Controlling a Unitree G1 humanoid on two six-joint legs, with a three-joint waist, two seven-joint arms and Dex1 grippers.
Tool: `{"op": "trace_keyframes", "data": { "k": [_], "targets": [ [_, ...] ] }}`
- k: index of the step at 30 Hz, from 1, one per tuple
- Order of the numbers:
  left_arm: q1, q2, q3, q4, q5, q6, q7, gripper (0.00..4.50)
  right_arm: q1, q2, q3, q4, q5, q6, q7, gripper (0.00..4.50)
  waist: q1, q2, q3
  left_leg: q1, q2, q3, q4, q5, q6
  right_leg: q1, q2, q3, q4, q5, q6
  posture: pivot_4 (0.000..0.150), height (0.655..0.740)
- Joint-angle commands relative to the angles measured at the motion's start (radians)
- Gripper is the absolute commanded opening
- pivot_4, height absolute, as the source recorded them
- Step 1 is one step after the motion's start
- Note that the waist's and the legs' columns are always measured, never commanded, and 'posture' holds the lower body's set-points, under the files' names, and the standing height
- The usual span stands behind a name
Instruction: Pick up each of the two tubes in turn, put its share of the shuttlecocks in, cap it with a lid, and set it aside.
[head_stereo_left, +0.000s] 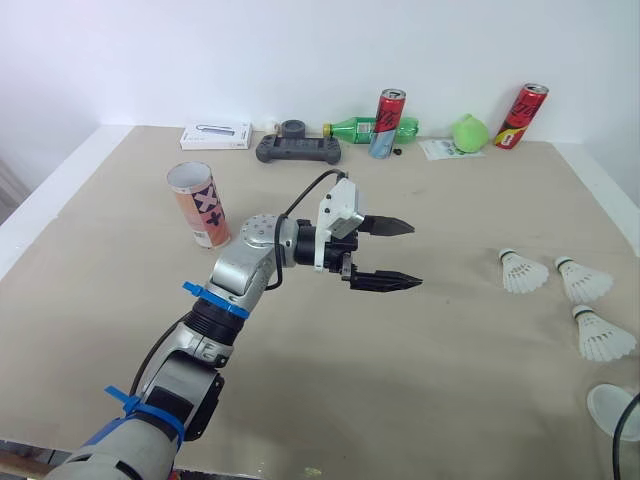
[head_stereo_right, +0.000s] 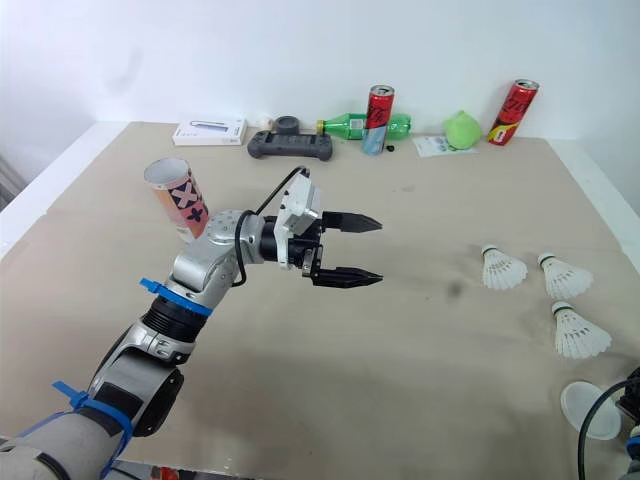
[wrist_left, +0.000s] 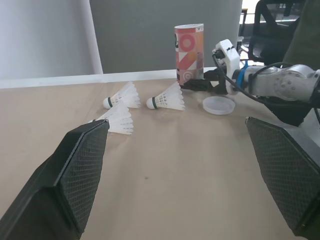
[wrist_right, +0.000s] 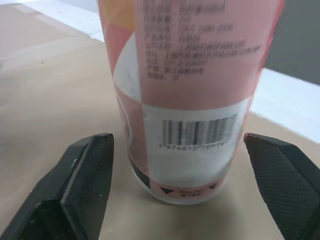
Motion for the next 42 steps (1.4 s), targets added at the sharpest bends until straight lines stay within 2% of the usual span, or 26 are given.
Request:
{"op": "trace_keyframes", "data": {
  "k": [1,7,13,16,19,21,23,26,30,36,39,42],
  "targets": [
    [0.005,0.001,0.015,-0.018,0.000,-0.021,0.000,4.50,0.047,0.012,-0.031,-0.134,0.036,0.001,-0.020,4.47,0.000,0.000,0.000,0.000,0.000,0.000,0.000,0.000,0.000,0.000,0.000,0.000,0.000,0.000,0.000,0.150,0.7395],
    [0.008,-0.006,0.019,-0.007,0.004,-0.028,0.005,4.50,0.169,0.062,-0.064,-0.370,0.099,0.034,-0.062,4.47,0.001,0.002,-0.001,0.000,0.000,-0.001,0.000,0.000,0.000,0.000,0.000,0.000,0.000,-0.002,-0.003,0.150,0.7395],
    [0.013,0.004,0.046,0.006,0.000,-0.021,0.036,4.50,0.330,0.100,-0.102,-0.740,0.294,0.045,-0.050,4.47,-0.003,0.004,-0.002,0.000,0.000,-0.002,0.000,0.000,0.000,0.000,0.001,-0.001,0.000,-0.003,-0.004,0.150,0.7395],
    [0.038,0.018,0.070,-0.007,0.006,-0.007,0.081,4.50,0.348,-0.017,-0.045,-0.889,0.417,0.106,-0.034,4.47,-0.016,0.002,-0.001,0.000,0.001,-0.002,0.001,0.000,0.000,0.000,0.002,-0.001,0.000,-0.003,-0.003,0.150,0.7395],
    [0.118,0.035,0.108,-0.070,0.030,-0.011,0.196,4.50,0.264,-0.253,0.087,-0.977,0.533,0.216,-0.034,4.47,-0.043,-0.002,0.001,0.003,0.000,-0.001,0.001,0.000,0.000,0.002,0.000,0.003,0.000,-0.001,-0.001,0.150,0.7395],
    [0.167,0.040,0.138,-0.118,0.036,-0.005,0.274,4.50,0.185,-0.376,0.168,-0.975,0.595,0.263,-0.031,4.47,-0.044,-0.004,0.003,0.008,0.000,0.000,0.001,0.001,0.000,0.006,-0.001,0.004,0.000,-0.001,-0.001,0.150,0.7395],
    [0.261,0.051,0.187,-0.226,0.047,0.018,0.394,4.50,0.033,-0.503,0.320,-0.943,0.629,0.315,0.024,4.47,-0.040,-0.010,0.006,0.007,-0.001,-0.003,0.001,0.003,-0.001,0.007,0.001,0.003,-0.001,-0.001,-0.001,0.150,0.7395],
    [0.391,0.055,0.229,-0.383,0.066,0.057,0.535,4.50,-0.164,-0.566,0.513,-0.862,0.619,0.355,0.109,4.47,-0.043,-0.014,0.007,0.007,0.002,-0.003,-0.001,0.003,-0.001,0.006,0.001,0.006,-0.001,-0.001,-0.001,0.150,0.7395],
    [0.566,0.048,0.268,-0.569,0.122,0.098,0.722,4.50,-0.360,-0.551,0.724,-0.754,0.531,0.382,0.233,4.47,-0.018,-0.015,0.008,0.001,0.001,-0.004,-0.002,0.002,-0.001,0.004,0.003,0.007,-0.001,-0.001,0.004,0.150,0.7395],
    [0.796,-0.031,0.297,-0.784,0.242,0.137,1.004,4.50,-0.552,-0.489,0.898,-0.584,0.397,0.369,0.426,4.47,-0.006,-0.016,0.008,-0.001,-0.002,-0.005,-0.001,-0.001,0.003,0.003,-0.001,0.010,-0.001,-0.004,0.010,0.150,0.7395],
    [0.800,-0.037,0.346,-0.772,0.326,0.155,1.125,4.50,-0.619,-0.440,0.954,-0.515,0.338,0.361,0.496,4.47,-0.002,-0.017,0.008,0.000,-0.002,-0.004,0.000,-0.001,0.002,0.003,-0.002,0.012,-0.001,-0.002,0.012,0.150,0.7395],
    [0.752,-0.014,0.387,-0.689,0.355,0.147,1.171,4.50,-0.665,-0.381,0.999,-0.452,0.279,0.346,0.540,4.47,0.002,-0.017,0.008,0.001,-0.002,-0.005,0.001,0.001,0.002,0.004,0.001,0.010,-0.001,-0.001,0.012,0.150,0.7395]
  ]
}}
